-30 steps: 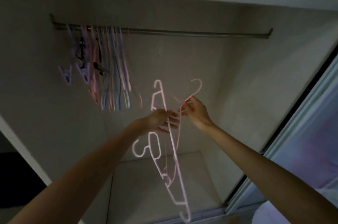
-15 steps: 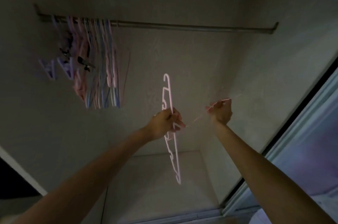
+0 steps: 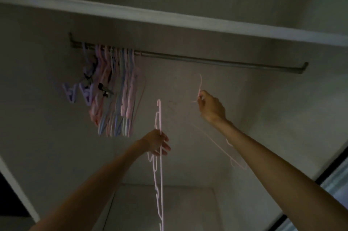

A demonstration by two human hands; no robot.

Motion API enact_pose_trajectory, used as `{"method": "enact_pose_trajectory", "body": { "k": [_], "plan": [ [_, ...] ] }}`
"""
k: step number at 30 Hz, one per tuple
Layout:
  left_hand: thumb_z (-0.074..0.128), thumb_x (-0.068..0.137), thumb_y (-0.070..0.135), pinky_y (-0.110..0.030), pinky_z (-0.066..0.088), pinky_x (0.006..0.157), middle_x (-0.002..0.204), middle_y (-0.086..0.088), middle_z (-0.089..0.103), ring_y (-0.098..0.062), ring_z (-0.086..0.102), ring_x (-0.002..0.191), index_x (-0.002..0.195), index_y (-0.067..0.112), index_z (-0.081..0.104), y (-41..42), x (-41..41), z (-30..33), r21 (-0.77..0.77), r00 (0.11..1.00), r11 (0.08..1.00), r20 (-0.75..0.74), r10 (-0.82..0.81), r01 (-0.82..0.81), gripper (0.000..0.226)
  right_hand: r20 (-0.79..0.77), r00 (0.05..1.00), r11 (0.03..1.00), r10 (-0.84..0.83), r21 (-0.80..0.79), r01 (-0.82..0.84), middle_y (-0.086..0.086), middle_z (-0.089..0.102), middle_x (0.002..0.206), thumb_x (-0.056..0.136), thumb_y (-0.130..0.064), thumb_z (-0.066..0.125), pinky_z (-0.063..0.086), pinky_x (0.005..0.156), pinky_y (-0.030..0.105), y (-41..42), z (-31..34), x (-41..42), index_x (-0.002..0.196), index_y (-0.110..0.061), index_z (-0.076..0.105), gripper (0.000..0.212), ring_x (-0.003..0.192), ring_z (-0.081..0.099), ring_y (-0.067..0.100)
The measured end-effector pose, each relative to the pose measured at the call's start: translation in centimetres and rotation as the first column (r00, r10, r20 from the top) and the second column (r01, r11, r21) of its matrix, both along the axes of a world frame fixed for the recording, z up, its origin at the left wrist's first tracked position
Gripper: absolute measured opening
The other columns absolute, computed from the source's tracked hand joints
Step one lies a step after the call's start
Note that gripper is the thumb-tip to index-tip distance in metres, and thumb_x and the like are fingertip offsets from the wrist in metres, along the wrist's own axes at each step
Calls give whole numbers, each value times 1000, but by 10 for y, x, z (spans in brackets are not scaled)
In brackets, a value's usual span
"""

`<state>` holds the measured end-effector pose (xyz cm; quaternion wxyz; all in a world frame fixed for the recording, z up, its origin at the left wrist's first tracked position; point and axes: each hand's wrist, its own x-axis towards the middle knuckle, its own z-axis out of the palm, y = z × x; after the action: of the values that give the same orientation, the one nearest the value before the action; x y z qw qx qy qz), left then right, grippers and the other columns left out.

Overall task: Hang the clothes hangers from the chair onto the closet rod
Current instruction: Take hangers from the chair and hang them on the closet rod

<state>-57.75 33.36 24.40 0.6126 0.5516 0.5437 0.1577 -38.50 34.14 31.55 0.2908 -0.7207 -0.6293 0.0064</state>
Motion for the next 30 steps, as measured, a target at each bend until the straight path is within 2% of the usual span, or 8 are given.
{"method": "enact_pose_trajectory", "body": {
  "k": [4,9,15,21,24,26,28,30],
  "plan": [
    [23,100,9,-27,40,62,52,-7,62,-29,59,79,74,10,38,9,-14,20,-42,995,999,-97,21,-26,30,139,990,993,25,108,-41,19,64,106,100,-25,30,37,68,30,41,45,-45,107,-11,50,25,95,61,35],
    [27,100,9,-30,47,56,35,2,59,-14,59,32,84,8,40,24,-27,19,-40,982,999,-184,-44,37,20,189,982,999,-9,49,0,16,59,120,98,-13,34,45,84,33,87,69,-89,135,-14,41,37,108,58,32],
    [29,99,10,-29,49,55,35,3,59,-18,58,51,78,10,39,38,-43,15,-39,985,998,-168,-48,42,24,203,979,992,-14,-123,39,15,53,128,98,-13,39,44,90,34,113,48,-118,135,-8,40,37,114,55,30],
    [28,100,12,-29,48,55,36,3,59,-19,57,57,77,11,39,35,-55,8,-90,984,994,-162,-77,63,25,202,979,991,7,-132,20,15,55,127,100,-21,34,43,83,31,111,45,-127,134,-9,40,36,110,57,30],
    [26,100,12,-29,46,58,37,3,60,-21,56,61,77,12,37,28,-62,3,-114,984,991,-158,-84,66,26,94,996,999,-1,-49,6,14,46,139,100,-22,33,41,97,35,104,58,-125,150,-14,9,56,119,51,31],
    [26,100,12,-29,46,58,51,-2,67,-21,55,62,76,12,37,21,-64,0,-122,981,990,-173,-91,71,26,-77,993,996,86,1,-86,13,44,141,96,-12,37,41,98,35,101,67,-123,151,-23,1,67,120,51,31],
    [25,101,12,-28,46,58,71,-8,69,-21,55,63,76,13,37,14,-65,-5,-127,970,986,-206,-130,106,27,-243,946,972,215,-40,-231,16,38,145,93,-1,37,44,89,30,100,72,-124,150,-31,-2,75,121,50,32],
    [24,100,12,-27,46,56,53,0,67,-20,55,63,76,14,37,9,-64,-9,-138,953,979,-246,-179,149,27,-315,902,935,296,-100,-341,19,31,149,92,5,34,46,71,23,100,72,-131,149,-33,-8,81,120,50,34]
  ]
}}
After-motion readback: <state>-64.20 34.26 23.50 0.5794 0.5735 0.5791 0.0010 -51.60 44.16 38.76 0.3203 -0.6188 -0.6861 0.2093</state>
